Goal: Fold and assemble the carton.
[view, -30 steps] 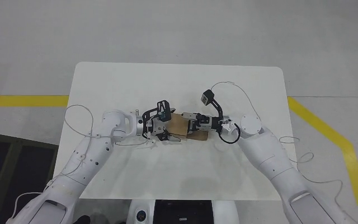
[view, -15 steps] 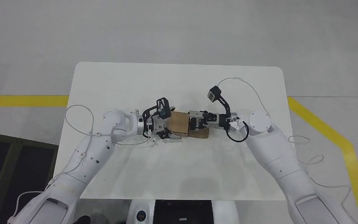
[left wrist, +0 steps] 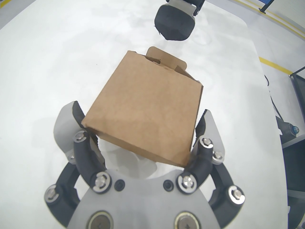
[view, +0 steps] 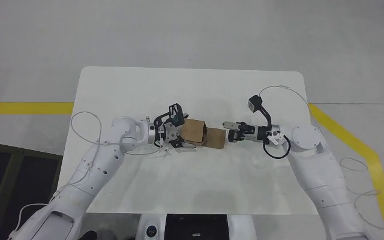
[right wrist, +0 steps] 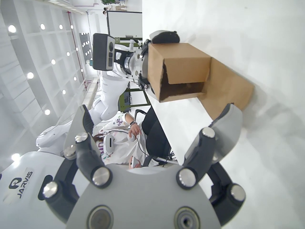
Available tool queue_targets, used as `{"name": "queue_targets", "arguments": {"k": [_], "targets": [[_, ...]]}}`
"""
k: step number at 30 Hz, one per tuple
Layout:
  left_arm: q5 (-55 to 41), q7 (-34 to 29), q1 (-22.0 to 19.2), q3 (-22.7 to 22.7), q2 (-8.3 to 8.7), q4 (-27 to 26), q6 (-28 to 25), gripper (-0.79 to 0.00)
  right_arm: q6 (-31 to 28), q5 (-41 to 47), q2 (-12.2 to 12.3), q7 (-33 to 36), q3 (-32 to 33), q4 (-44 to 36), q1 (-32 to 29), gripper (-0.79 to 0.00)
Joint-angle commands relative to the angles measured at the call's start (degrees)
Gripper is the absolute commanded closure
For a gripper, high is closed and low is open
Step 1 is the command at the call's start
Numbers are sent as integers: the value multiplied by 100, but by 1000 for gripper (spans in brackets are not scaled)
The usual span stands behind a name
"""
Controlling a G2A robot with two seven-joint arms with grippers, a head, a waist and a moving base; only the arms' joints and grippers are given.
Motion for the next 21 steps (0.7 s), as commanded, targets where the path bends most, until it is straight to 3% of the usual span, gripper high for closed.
{"name": "queue_targets", "arguments": {"k": [1,16,21], "targets": [[-1,3,8,3,-3,-22,15,-785,26,-16,15,14,7,17,-76,-785],[19,-25,60,-43,5,-110,28,-785,-242,-60,-118,-206,-695,607,220,-785],[24,-34,75,-60,9,-118,20,-785,-499,650,-180,-115,-736,794,288,-785]]}}
